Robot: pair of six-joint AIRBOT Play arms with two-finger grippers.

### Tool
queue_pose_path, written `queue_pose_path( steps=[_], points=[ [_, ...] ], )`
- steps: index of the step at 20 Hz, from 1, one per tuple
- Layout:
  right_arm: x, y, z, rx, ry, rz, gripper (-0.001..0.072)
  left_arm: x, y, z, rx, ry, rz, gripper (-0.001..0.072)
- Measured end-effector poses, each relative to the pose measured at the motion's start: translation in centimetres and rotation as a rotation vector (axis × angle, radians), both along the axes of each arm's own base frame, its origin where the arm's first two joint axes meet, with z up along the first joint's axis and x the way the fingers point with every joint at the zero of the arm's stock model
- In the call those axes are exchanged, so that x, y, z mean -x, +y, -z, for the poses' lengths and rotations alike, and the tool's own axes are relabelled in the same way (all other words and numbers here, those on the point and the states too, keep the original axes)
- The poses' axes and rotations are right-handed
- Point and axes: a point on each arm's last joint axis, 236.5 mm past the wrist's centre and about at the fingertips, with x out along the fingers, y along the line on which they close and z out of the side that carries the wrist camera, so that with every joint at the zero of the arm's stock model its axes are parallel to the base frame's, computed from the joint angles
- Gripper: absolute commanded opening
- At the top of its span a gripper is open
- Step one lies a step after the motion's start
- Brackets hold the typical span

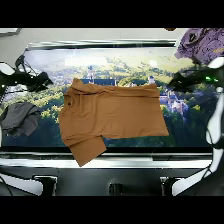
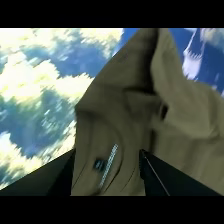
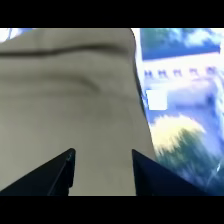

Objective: Fold the clothes and pants, and hang the long-sleeved shirts on hangers.

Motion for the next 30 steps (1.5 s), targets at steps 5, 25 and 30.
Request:
queue_pose_path(
  steps=[5, 25, 30],
  points=[
    [9.6, -3.3, 1.9, -0.136, 0.115, 0.078, 0.0356, 7.8, 2.9, -0.1, -0.061, 0.094, -0.036, 0.0463],
    [20.7, -0.8, 12.5, -0.212, 0.294, 0.09, 0.0423, 16.5, 2.9, 4.5, -0.092, 0.153, -0.065, 0.0464],
    [22.0, 1.1, 13.3, -0.277, 0.311, 0.076, 0.0422, 16.5, 2.9, 4.5, -0.091, 0.153, -0.066, 0.0464]
  ],
)
